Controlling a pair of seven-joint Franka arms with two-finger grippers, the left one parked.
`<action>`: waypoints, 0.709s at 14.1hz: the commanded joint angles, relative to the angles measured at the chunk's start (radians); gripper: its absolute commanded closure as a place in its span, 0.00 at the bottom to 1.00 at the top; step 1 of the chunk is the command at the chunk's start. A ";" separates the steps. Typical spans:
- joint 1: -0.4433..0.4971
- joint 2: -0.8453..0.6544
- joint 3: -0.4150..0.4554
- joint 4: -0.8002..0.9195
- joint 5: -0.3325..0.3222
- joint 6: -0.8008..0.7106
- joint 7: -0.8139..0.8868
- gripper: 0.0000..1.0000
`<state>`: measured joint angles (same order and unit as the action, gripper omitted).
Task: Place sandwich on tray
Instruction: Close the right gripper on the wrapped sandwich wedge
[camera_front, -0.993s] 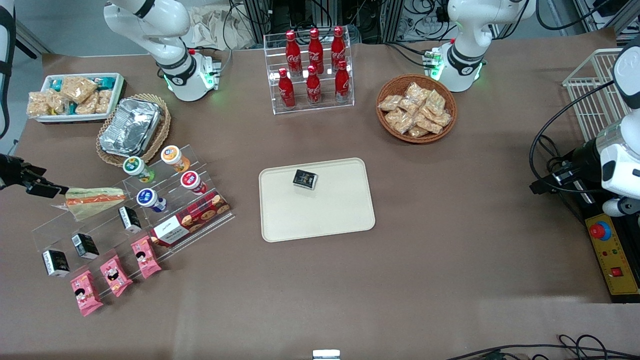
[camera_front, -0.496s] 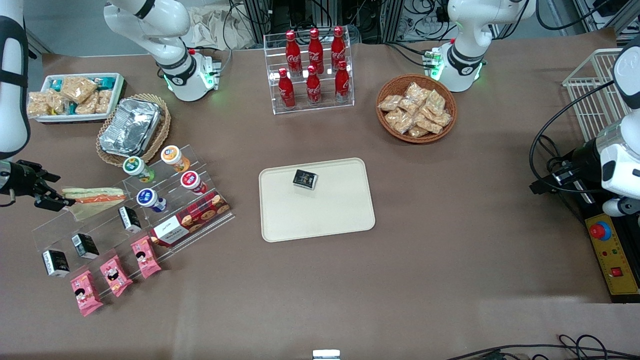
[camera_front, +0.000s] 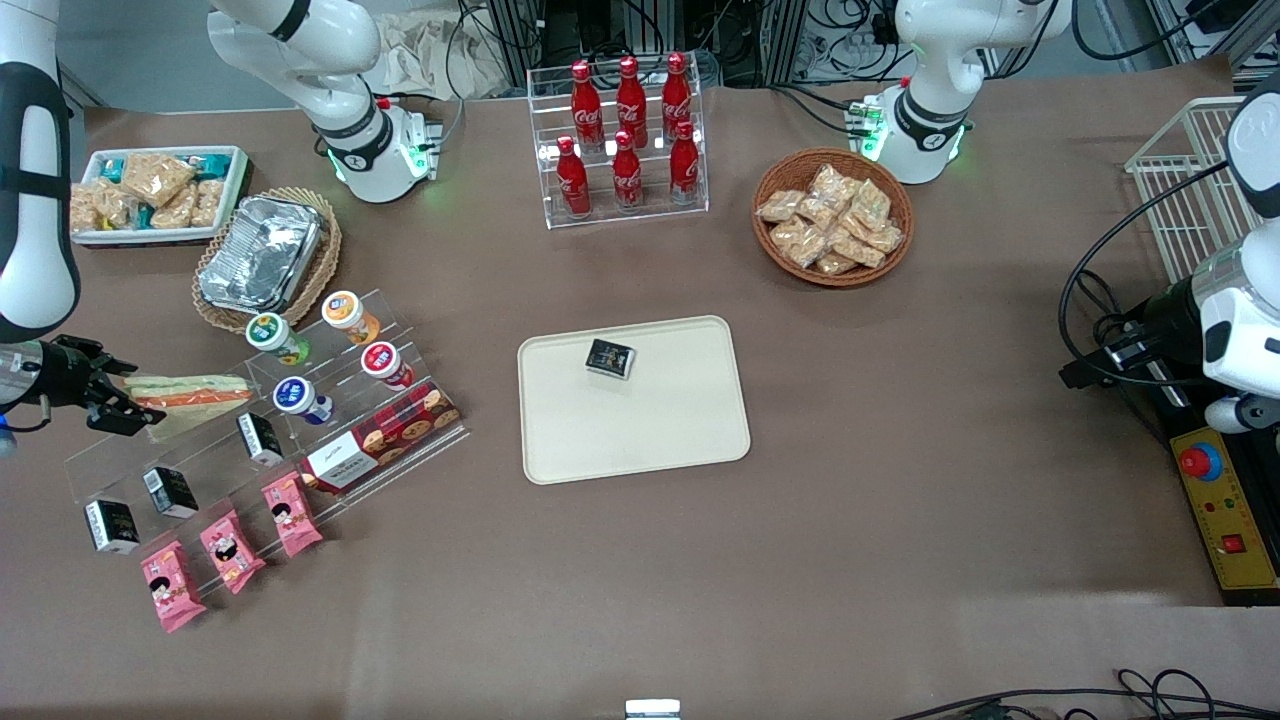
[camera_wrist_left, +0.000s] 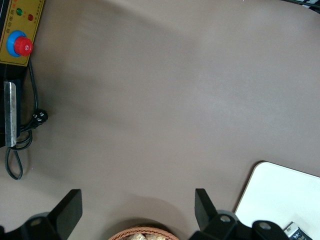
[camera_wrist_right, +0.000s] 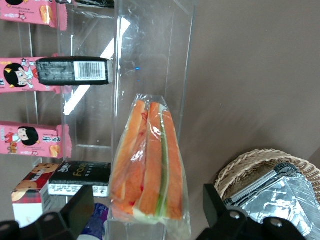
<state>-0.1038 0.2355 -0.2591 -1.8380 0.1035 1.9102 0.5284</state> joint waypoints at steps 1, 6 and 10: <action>0.000 0.002 -0.002 -0.013 0.019 0.029 0.007 0.13; -0.004 0.002 -0.002 -0.012 0.019 0.024 -0.025 0.79; 0.003 -0.013 0.001 0.020 0.019 0.001 -0.053 0.86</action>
<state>-0.1044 0.2370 -0.2587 -1.8348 0.1036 1.9167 0.5018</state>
